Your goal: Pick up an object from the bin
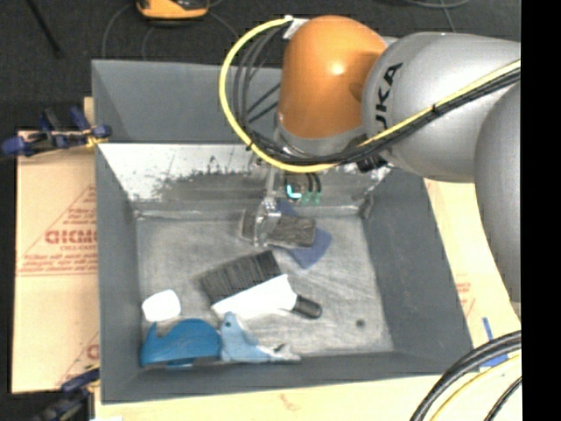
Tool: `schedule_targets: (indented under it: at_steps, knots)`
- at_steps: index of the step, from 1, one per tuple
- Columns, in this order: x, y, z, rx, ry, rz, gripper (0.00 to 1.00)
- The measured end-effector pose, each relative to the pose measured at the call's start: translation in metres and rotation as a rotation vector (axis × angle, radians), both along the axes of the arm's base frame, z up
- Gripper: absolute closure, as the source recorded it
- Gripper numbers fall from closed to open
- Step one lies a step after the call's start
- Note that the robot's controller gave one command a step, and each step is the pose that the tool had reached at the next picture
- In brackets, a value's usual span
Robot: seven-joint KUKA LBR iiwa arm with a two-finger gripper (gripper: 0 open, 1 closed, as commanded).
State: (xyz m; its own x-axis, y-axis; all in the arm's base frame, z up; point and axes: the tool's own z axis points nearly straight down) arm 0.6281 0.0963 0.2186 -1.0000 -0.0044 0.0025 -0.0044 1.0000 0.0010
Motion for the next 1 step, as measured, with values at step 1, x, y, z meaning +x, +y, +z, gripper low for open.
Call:
schedule_targets:
  at_steps: [1]
  knots:
    - [0.0016, -0.0005, 0.0041, 0.000, -0.007, -0.002, 0.00]
